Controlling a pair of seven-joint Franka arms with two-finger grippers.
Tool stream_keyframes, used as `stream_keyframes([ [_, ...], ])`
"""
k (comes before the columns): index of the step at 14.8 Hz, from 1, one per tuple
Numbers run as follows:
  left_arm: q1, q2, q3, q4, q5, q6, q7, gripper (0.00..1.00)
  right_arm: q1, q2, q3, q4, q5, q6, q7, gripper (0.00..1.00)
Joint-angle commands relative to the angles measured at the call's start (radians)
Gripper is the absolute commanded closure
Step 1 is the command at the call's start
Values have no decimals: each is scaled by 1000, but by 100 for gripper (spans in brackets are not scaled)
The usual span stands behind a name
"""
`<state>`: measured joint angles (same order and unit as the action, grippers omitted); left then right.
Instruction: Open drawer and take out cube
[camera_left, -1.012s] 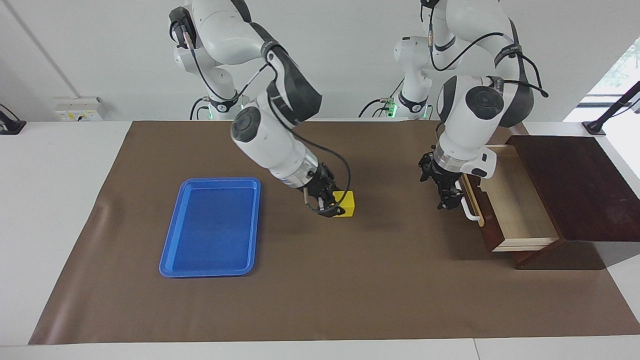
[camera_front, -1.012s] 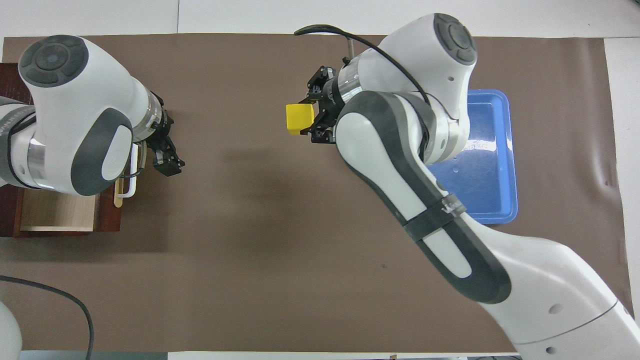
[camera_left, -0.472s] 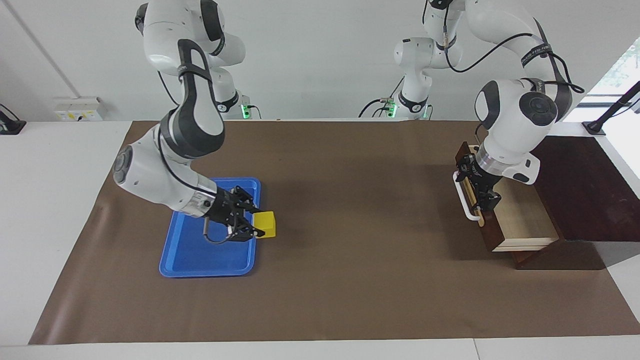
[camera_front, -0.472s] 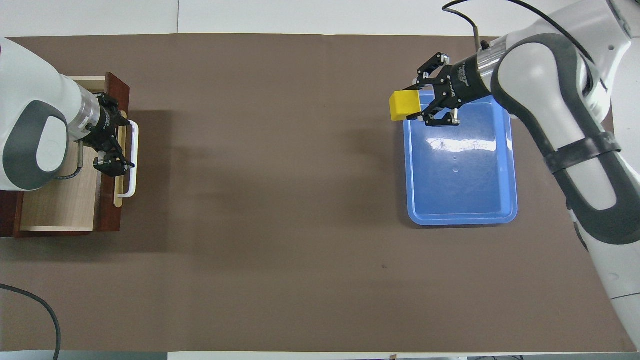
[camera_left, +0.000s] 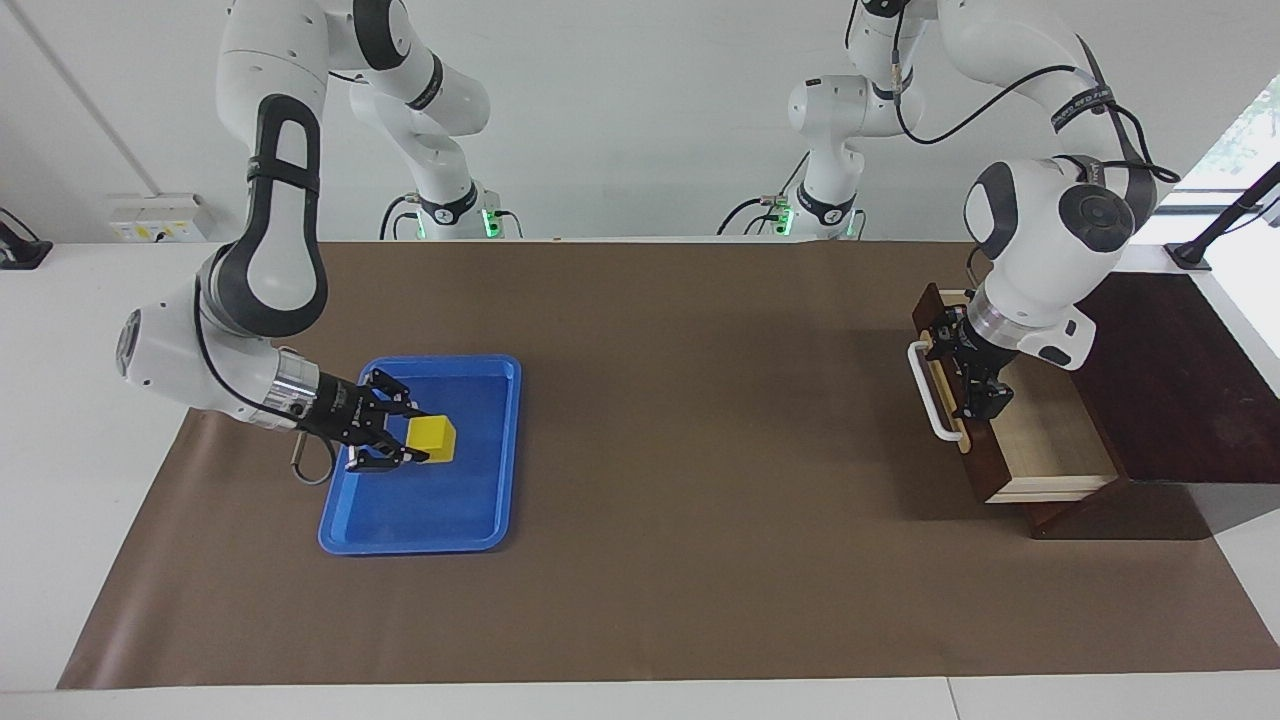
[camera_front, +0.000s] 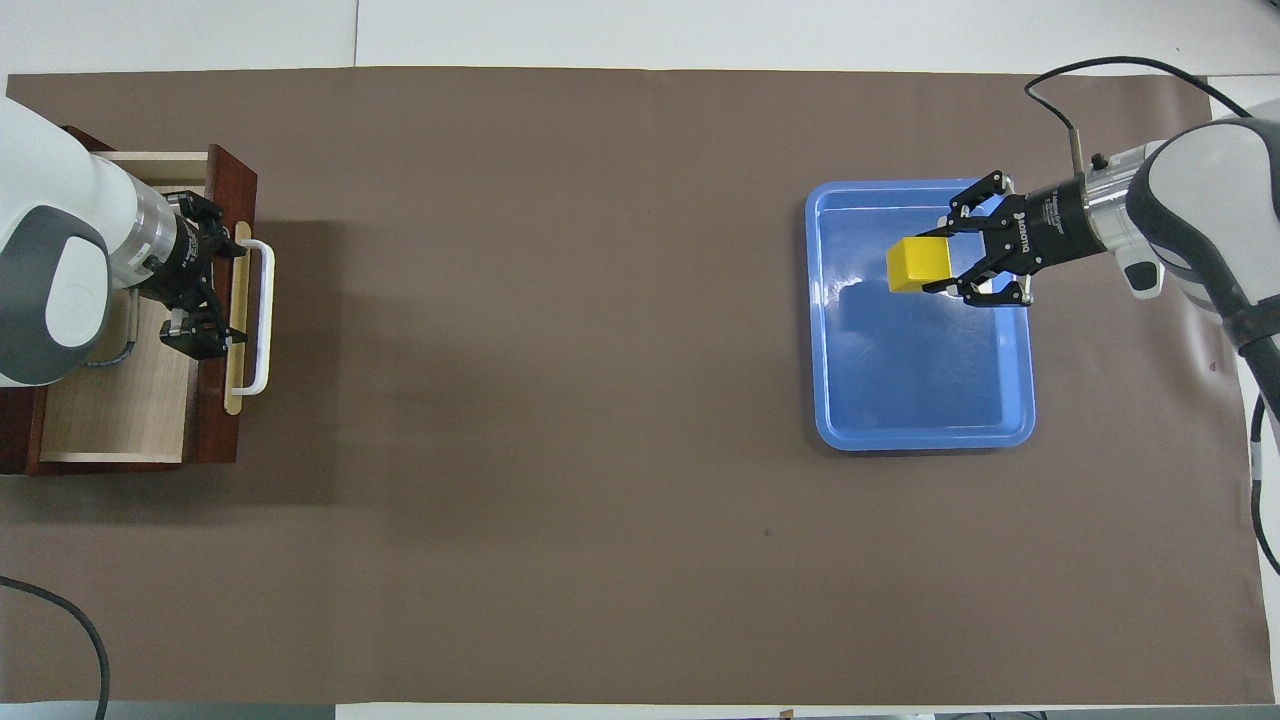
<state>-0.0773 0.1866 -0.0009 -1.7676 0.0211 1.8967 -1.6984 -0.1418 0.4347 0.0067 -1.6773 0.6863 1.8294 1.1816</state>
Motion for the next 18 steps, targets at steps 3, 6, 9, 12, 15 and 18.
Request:
stream_keyframes([
  [3, 82, -26, -4, -33, 2, 33, 126, 0, -22, -66, -1, -174, 30, 92, -95, 100],
  [6, 126, -26, -4, -33, 3, 50, 187, 0, -22, -73, -1, -200, 30, 117, -105, 100],
  [9, 181, -27, -5, -35, 3, 55, 256, 0, -22, -82, -1, -238, 30, 152, -129, 100],
  [12, 234, -29, -5, -43, 3, 74, 292, 0, -22, -94, -1, -275, 32, 180, -161, 100],
  [15, 255, -30, -5, -44, 3, 78, 333, 0, -22, -100, 1, -301, 33, 194, -204, 100],
  [18, 248, -27, -7, -35, 3, 68, 332, 0, -22, -105, 1, -314, 35, 195, -218, 100],
])
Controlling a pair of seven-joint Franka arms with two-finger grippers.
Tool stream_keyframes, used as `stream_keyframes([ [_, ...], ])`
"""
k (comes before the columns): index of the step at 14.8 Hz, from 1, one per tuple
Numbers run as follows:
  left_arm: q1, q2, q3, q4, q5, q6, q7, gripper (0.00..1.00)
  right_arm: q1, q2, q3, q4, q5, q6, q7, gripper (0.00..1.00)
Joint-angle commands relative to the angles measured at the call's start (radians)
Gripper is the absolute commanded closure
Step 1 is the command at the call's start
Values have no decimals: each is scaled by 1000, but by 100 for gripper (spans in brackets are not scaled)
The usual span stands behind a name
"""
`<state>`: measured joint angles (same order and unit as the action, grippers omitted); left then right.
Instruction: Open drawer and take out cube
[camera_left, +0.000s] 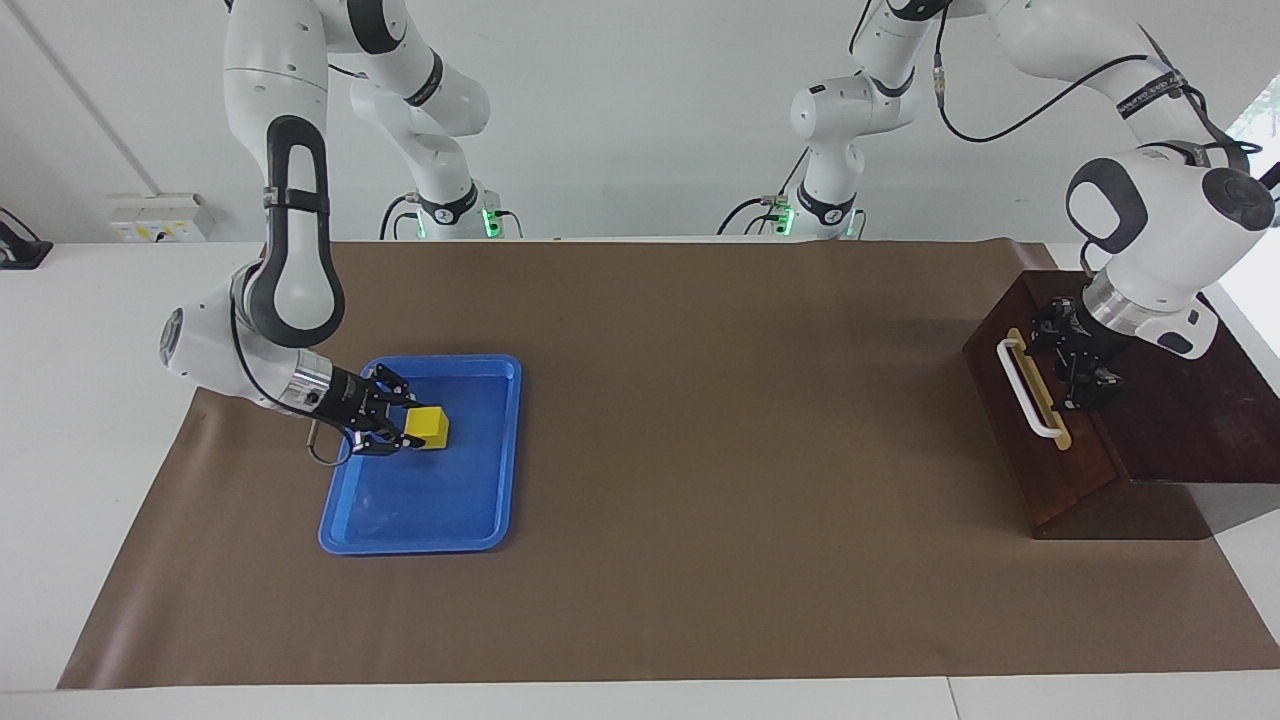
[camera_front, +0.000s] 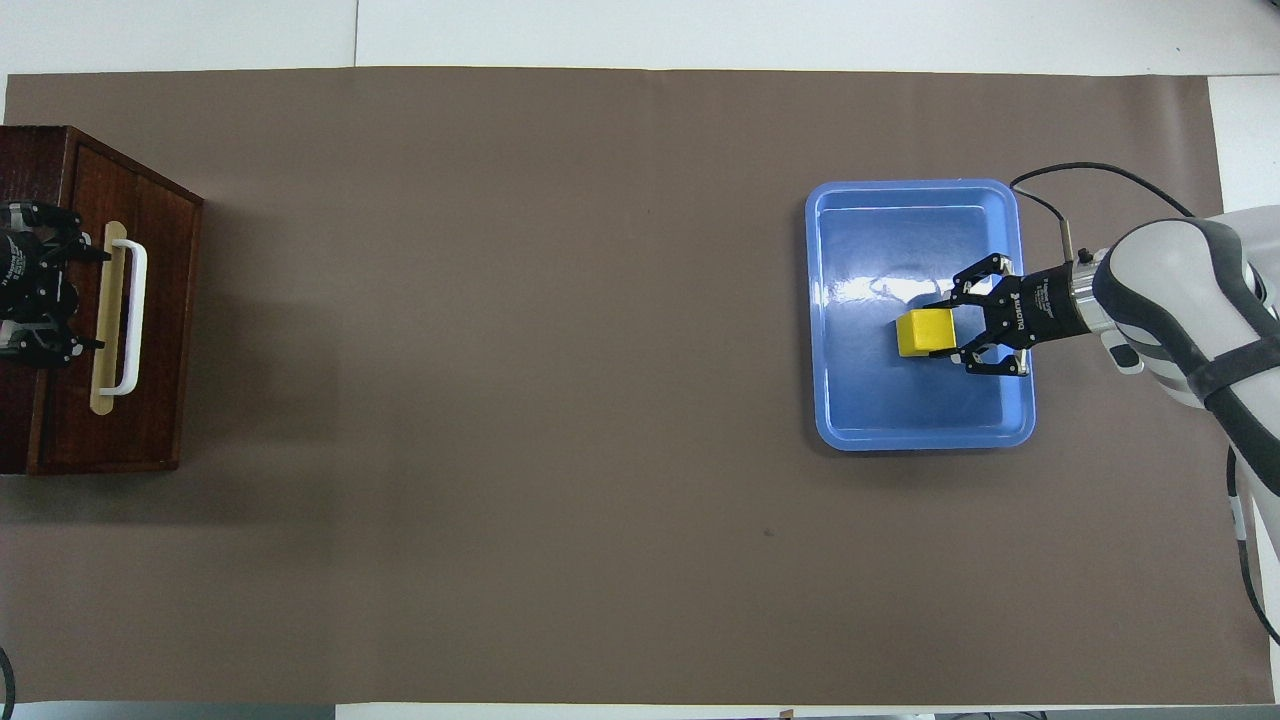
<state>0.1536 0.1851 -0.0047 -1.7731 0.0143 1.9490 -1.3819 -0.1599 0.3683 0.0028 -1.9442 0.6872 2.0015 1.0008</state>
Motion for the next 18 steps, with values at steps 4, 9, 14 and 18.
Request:
stream_keyframes([
  [4, -54, -29, -4, -8, 10, -10, 38, 0, -6, -39, 3, -48, 32, 25, -40, 84],
  [9, -150, -55, -11, 92, 10, -123, 81, 0, -7, -39, 3, -35, 32, 22, -28, 11],
  [14, -154, -113, -17, 101, -1, -221, 459, 0, -7, -80, -3, 57, 19, -82, 81, 1],
  [18, -152, -171, -21, 104, -2, -338, 835, 0, 34, -204, -1, 57, -128, -116, 90, 0],
])
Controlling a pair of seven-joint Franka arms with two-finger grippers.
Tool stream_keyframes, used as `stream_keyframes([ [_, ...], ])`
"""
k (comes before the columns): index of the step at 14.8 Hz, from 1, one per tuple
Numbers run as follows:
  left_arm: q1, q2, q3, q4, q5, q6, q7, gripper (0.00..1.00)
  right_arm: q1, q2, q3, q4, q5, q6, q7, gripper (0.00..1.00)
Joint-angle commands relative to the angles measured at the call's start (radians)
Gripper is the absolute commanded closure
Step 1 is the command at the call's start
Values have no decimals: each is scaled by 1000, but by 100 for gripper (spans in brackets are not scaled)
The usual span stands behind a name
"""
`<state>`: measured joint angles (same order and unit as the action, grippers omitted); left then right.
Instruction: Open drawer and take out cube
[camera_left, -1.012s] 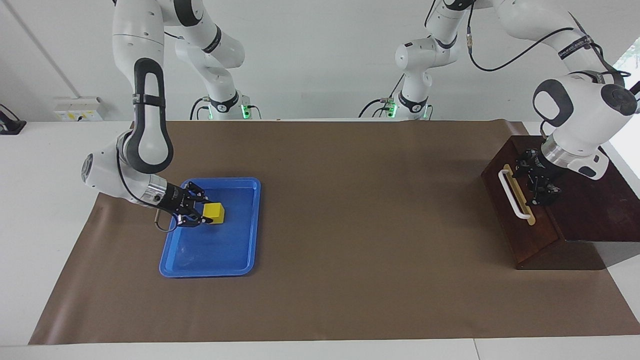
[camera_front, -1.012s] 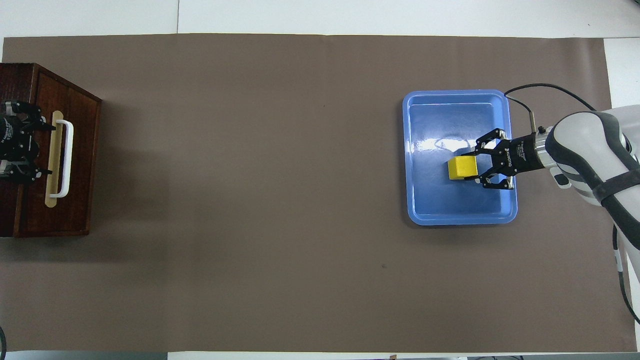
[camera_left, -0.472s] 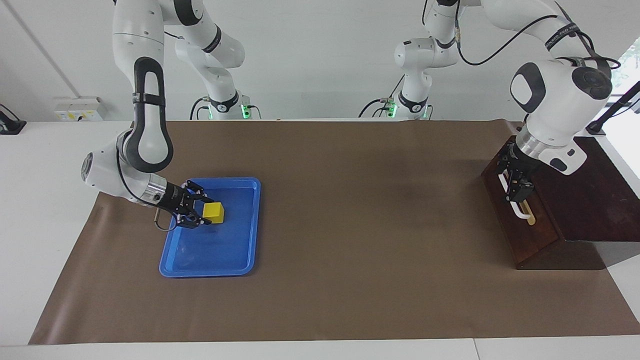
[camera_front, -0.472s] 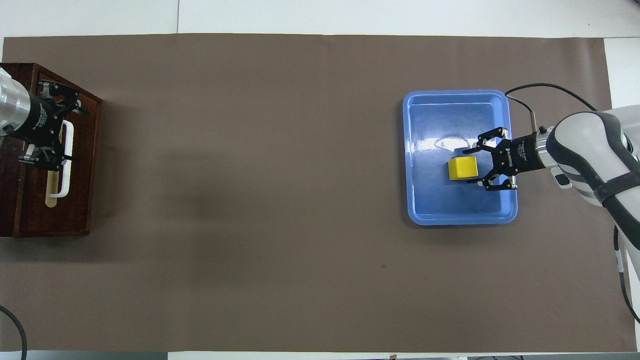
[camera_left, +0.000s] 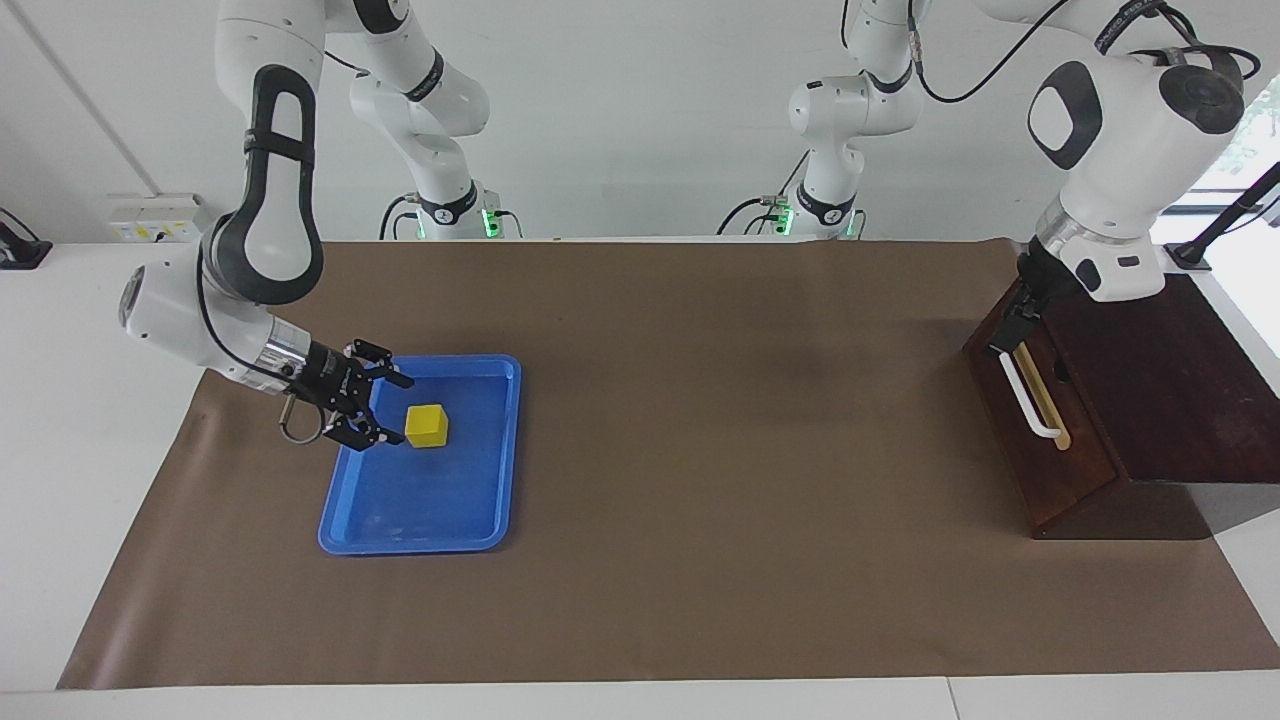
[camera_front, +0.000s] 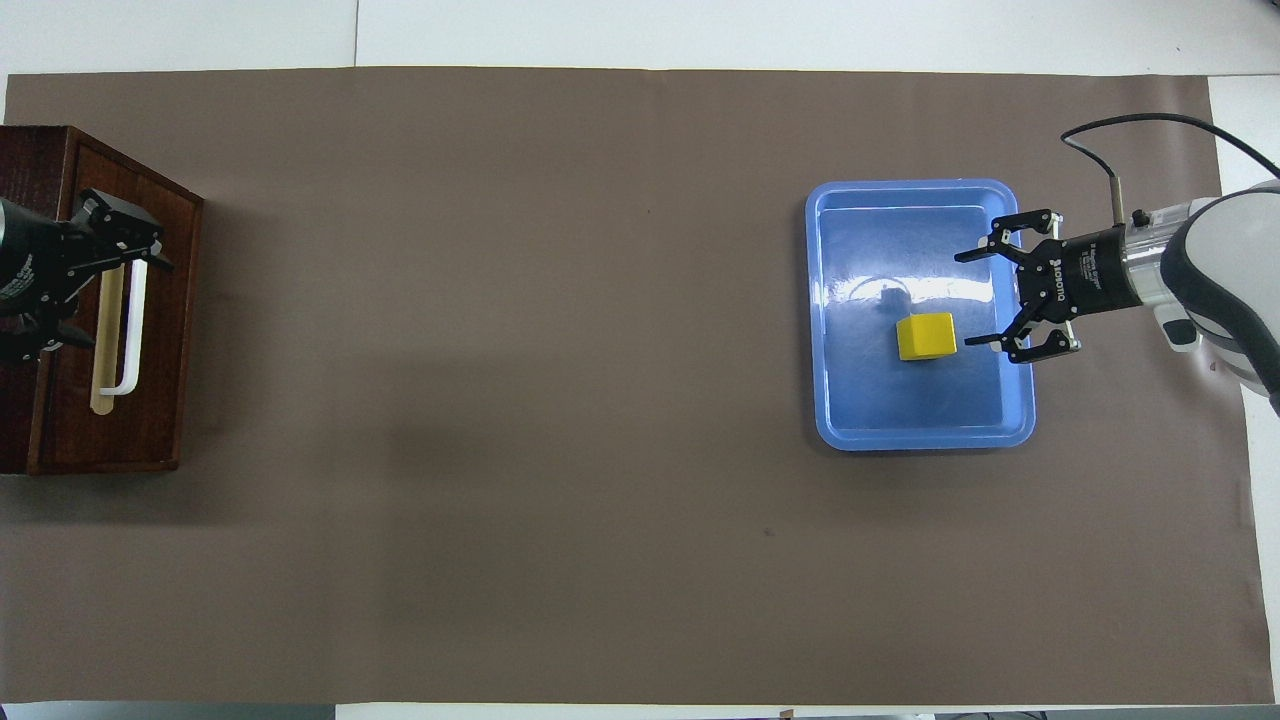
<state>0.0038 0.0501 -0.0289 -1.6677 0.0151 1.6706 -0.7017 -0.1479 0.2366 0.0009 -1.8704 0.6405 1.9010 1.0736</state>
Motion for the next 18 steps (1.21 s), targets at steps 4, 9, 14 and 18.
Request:
stream_keyframes([
  [4, -7, -67, 3, -12, -3, -129, 368, 0, 44, -151, 7, 23, -252, -66, -21, 0],
  [9, 13, -29, -36, 58, -4, -166, 514, 0, 42, -236, 7, 99, -364, -192, -335, 0],
  [14, 4, -36, -37, 48, -9, -198, 602, 0, 67, -306, 19, 126, -559, -266, -729, 0],
  [18, -2, -32, -36, 57, -9, -238, 625, 0, 56, -318, 18, 120, -572, -289, -833, 0],
])
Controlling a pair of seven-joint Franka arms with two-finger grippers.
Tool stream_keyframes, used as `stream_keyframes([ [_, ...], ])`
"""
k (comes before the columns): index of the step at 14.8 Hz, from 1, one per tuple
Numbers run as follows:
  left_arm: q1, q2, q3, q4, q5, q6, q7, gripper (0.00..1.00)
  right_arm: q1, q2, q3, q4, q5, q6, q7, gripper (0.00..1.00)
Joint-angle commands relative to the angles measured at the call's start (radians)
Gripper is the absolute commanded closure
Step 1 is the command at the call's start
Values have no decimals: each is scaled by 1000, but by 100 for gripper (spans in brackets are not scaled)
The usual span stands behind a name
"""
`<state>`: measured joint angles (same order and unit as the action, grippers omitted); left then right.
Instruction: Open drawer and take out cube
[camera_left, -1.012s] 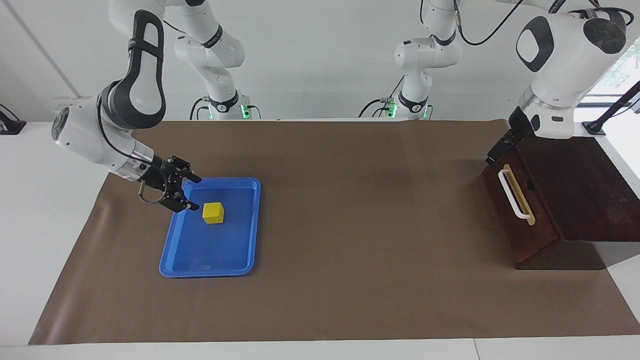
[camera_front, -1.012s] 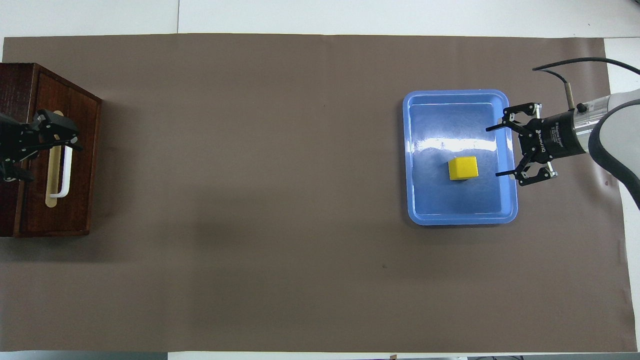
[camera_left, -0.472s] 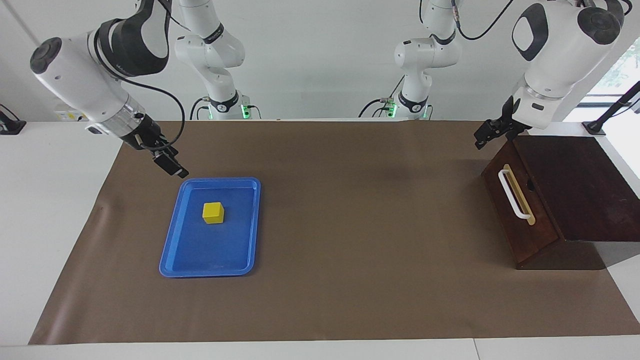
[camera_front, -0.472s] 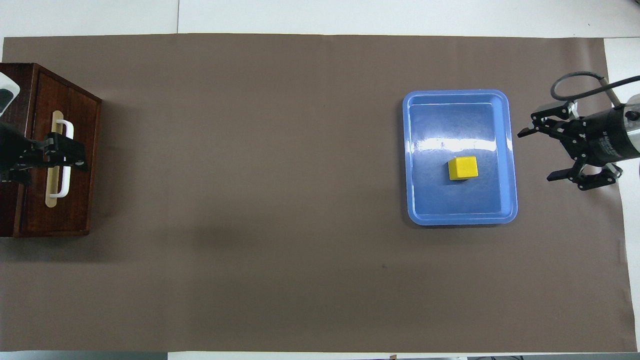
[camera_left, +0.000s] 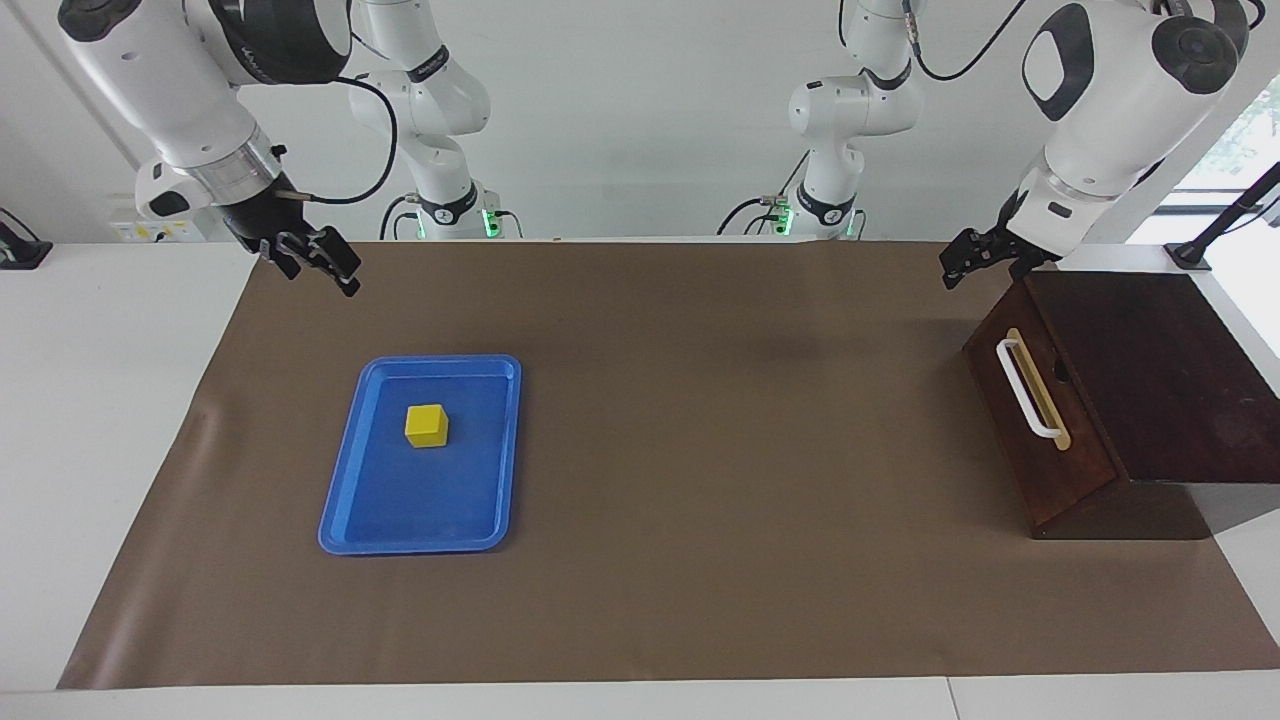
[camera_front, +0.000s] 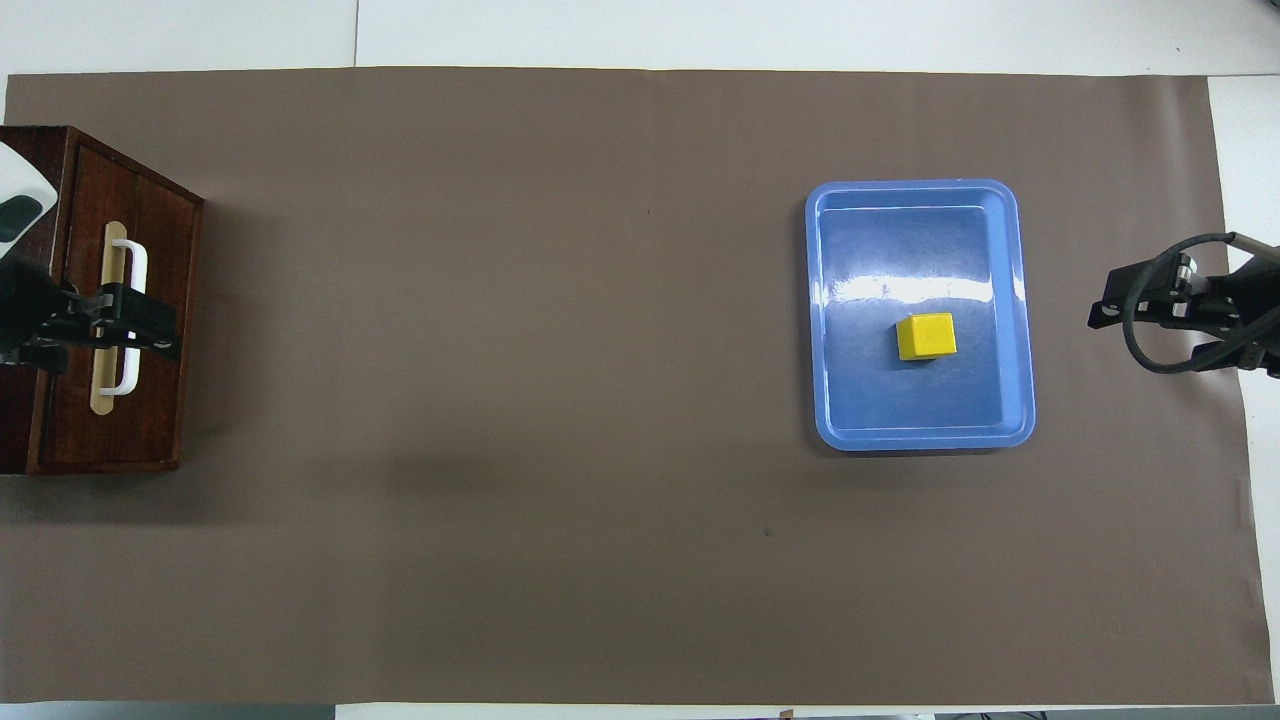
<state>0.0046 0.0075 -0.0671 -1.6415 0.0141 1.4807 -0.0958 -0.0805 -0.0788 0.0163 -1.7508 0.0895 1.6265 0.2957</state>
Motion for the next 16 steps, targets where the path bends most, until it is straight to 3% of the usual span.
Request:
stream_keyframes([
  [1, -3, 8, 6, 41, -5, -59, 21, 0, -12, -3, 2, -3, -21, -13, -61, 0],
  [3, -3, 11, 6, 48, -8, -40, 21, 0, -2, -13, 2, -15, -21, -14, -78, 0],
  [5, -3, 11, 9, 43, -10, -14, 19, 0, -2, -13, 1, -3, -28, -57, -229, 0],
  [16, 9, 11, 4, 34, -8, 43, 22, 0, 2, -12, 39, 20, -88, -60, -308, 0],
])
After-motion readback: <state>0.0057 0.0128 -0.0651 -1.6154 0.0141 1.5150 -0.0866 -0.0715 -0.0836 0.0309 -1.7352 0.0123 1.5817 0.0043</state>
